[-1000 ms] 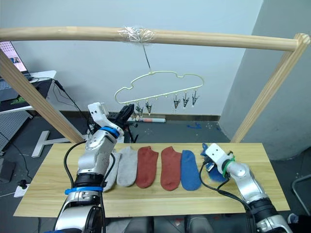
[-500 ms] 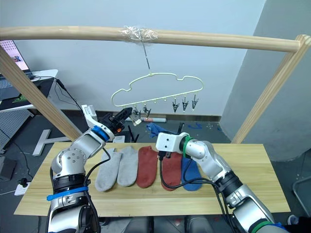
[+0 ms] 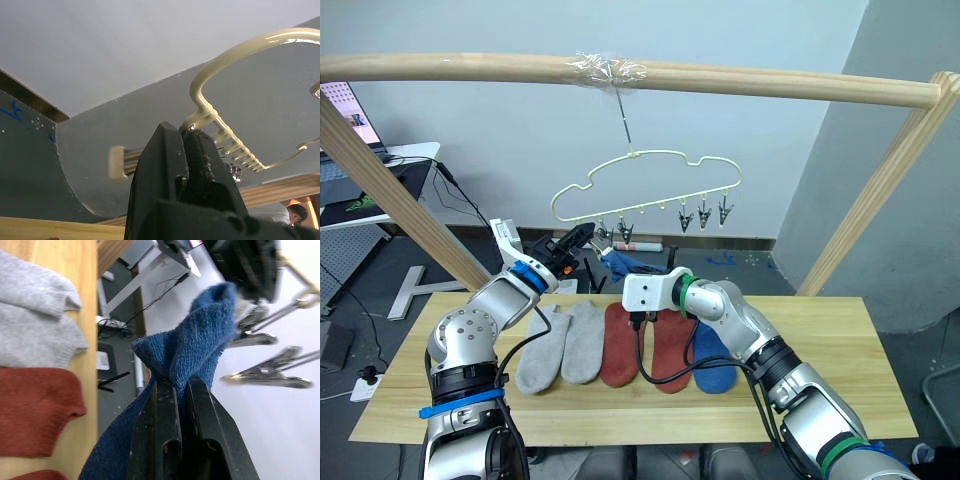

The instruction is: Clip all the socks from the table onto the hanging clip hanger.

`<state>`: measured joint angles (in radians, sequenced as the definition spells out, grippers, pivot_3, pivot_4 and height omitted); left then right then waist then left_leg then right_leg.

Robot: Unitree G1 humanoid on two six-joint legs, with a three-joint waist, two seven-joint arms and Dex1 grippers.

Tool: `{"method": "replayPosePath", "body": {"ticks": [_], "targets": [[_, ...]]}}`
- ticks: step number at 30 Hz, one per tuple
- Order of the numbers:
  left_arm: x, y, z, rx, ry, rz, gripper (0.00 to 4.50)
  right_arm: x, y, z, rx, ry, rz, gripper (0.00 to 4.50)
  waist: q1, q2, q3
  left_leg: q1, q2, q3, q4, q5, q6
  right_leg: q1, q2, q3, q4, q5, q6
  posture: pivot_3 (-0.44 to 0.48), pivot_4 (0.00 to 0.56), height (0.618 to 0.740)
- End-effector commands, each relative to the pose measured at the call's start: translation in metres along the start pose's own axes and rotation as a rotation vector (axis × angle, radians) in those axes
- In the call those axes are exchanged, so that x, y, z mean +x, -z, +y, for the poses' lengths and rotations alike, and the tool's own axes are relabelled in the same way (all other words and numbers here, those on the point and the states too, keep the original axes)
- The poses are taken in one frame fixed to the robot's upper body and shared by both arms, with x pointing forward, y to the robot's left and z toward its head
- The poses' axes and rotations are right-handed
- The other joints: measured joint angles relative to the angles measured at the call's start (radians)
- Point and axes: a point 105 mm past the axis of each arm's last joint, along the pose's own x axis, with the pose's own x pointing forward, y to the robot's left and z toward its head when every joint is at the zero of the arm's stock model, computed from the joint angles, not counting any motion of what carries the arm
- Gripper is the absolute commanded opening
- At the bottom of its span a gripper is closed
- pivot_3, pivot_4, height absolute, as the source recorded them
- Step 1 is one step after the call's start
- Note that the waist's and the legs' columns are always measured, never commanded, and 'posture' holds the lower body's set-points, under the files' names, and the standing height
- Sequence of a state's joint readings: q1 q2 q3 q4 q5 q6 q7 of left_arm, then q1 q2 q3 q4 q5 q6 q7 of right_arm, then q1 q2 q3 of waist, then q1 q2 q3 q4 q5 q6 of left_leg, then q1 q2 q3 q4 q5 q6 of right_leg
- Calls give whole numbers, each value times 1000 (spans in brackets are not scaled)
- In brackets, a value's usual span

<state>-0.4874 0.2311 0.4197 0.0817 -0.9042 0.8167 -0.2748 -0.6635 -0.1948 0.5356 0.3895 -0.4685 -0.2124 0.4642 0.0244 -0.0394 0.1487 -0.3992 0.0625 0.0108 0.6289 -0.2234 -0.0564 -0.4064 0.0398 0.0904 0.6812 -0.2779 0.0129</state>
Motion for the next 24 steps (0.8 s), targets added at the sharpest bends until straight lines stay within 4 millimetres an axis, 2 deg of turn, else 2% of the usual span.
{"method": "replayPosePath", "body": {"ticks": [1, 9, 21, 24], "targets": [[0, -6, -9, 11, 34, -18, 0, 2, -12, -5, -5, 10, -46, 12, 0, 0, 0, 0, 0, 0, 0, 0, 0, 0, 0, 0, 0, 0, 0, 199, 147, 740], [2, -5, -14, 9, 61, -2, 0, 6, -22, -23, -35, 79, -72, 12, 0, 0, 0, 0, 0, 0, 0, 0, 0, 0, 0, 0, 0, 0, 0, 191, 147, 740], [4, -1, -19, 1, 88, 13, 0, 8, -21, -19, -47, 60, -63, 12, 0, 0, 1, -1, 0, -1, 0, 0, 0, 0, 0, 0, -1, 0, 0, 189, 151, 740], [3, -4, -18, 5, 82, 4, 0, 7, -16, -10, -61, 22, -49, 12, 0, 0, 2, -1, 0, 0, 0, 0, 0, 0, 0, 0, -1, 0, 1, 189, 151, 740]]}}
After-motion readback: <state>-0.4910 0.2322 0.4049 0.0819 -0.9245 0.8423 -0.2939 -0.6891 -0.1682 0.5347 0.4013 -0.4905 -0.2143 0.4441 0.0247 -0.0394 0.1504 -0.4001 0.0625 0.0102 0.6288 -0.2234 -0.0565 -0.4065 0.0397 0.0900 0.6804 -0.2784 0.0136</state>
